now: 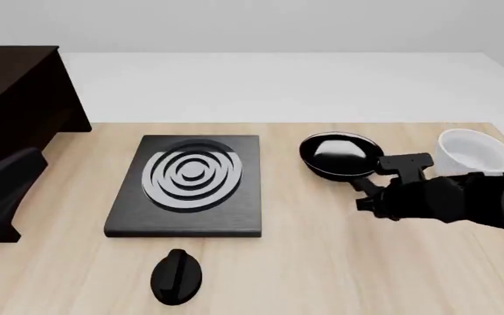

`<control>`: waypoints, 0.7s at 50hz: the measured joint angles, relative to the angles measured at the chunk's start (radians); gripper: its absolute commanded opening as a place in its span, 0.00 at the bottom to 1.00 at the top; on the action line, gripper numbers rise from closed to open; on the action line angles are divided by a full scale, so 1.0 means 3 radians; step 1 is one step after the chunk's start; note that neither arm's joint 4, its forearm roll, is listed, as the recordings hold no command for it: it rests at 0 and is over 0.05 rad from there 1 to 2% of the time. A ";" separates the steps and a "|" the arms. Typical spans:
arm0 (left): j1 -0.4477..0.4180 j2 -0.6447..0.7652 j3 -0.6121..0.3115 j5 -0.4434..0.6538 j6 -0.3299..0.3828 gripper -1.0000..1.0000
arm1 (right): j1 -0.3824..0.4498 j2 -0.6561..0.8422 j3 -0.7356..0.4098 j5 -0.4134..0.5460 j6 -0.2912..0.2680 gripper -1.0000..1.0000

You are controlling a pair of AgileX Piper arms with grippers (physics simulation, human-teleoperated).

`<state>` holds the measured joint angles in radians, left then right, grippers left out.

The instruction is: Put the frying pan on the cabinet shelf.

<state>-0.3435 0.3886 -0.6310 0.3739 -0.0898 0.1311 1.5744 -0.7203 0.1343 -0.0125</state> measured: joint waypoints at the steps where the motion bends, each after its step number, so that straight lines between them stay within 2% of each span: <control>1: 0.0007 0.0003 -0.0002 -0.0001 -0.0011 1.00 | -0.0004 -0.0026 0.0004 0.0004 -0.0020 0.00; 17: 0.0022 0.0049 -0.0021 0.0015 -0.0118 1.00 | 0.0040 -0.0550 -0.0091 0.0227 -0.0222 0.00; 35: -0.0033 0.0093 0.0041 -0.0034 -0.0235 1.00 | 0.0376 -0.1078 -0.0462 0.0570 -0.0440 0.00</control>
<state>-0.3533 0.4166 -0.6188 0.3636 -0.1603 0.2439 1.2510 -0.8589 0.3053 -0.1446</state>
